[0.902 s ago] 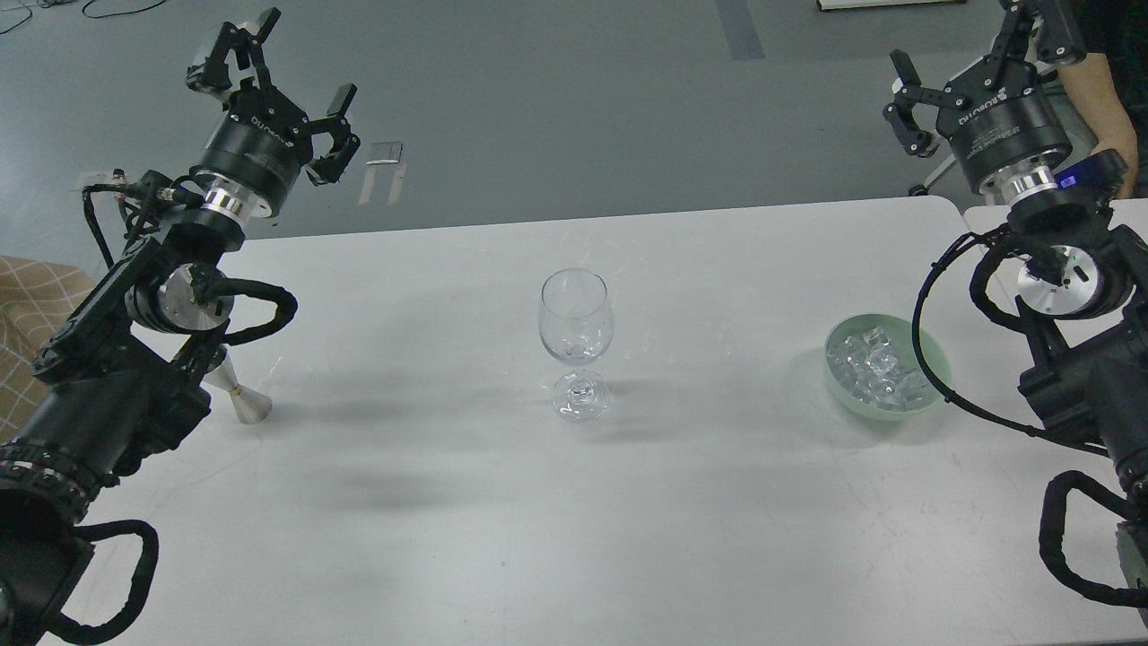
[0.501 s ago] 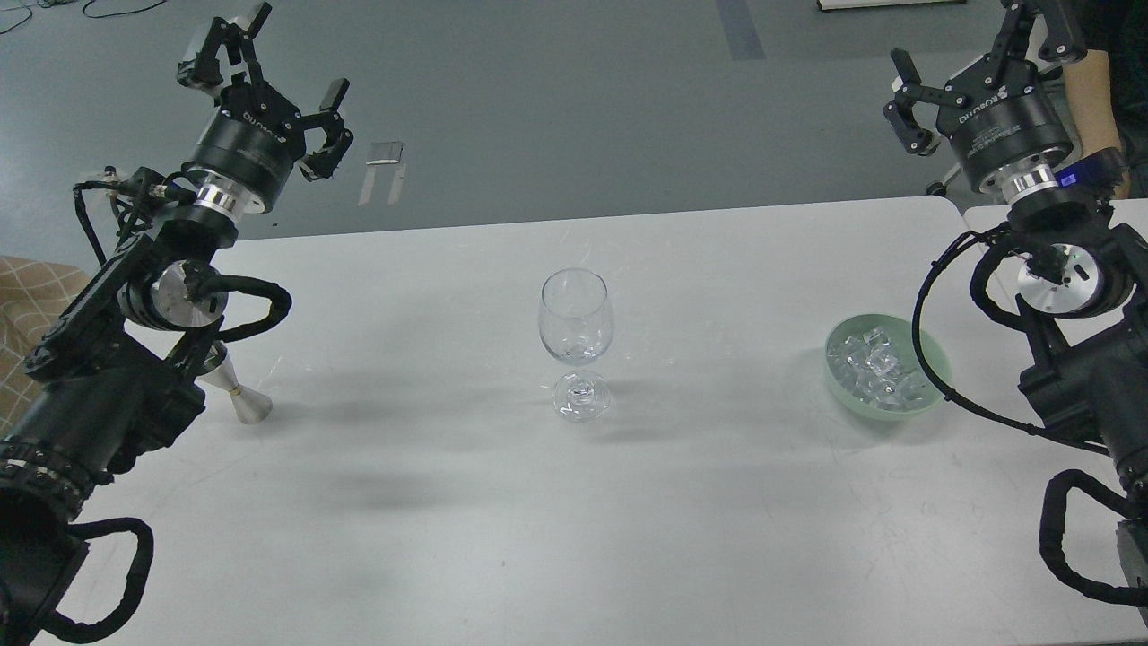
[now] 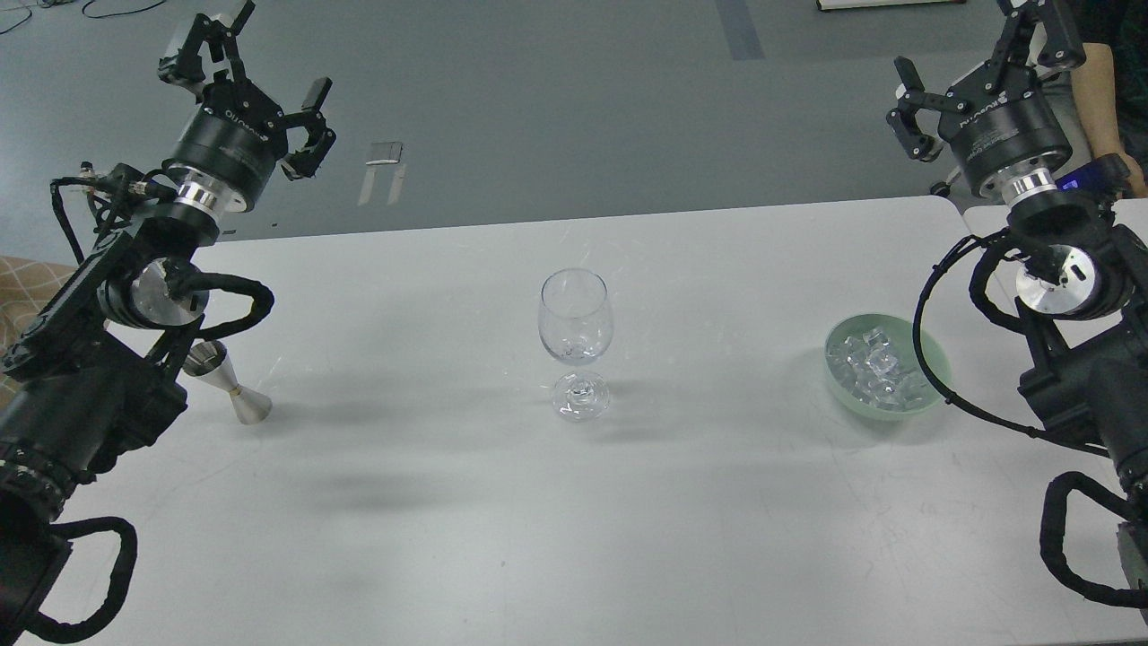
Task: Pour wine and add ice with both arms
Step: 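Move the left gripper down toward the small metal jigger cup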
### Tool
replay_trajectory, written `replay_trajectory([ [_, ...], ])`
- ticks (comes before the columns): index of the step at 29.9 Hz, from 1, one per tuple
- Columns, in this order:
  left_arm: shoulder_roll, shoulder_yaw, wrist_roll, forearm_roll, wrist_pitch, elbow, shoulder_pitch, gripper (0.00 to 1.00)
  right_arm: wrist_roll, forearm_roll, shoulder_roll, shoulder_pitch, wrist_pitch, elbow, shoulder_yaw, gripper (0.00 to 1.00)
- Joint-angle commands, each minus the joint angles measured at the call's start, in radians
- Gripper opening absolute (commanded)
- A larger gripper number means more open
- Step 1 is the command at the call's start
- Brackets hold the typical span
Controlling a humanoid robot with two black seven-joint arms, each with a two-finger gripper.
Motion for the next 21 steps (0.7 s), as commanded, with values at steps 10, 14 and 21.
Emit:
replay_trajectory([
  [10,-0.004,-0.002,-0.002,-0.009,0.006,0.006,0.003,0.98,-0.004,0.000,-0.069,0.018,-0.011,0.004,-0.073,1.00],
  [14,-0.007,0.000,-0.003,-0.009,-0.007,0.007,0.005,0.98,-0.011,0.000,-0.070,0.014,-0.011,0.006,-0.075,1.00],
  [21,-0.008,-0.008,-0.012,-0.010,-0.009,0.001,0.008,0.98,-0.010,-0.002,-0.058,0.012,-0.007,0.006,-0.075,1.00],
])
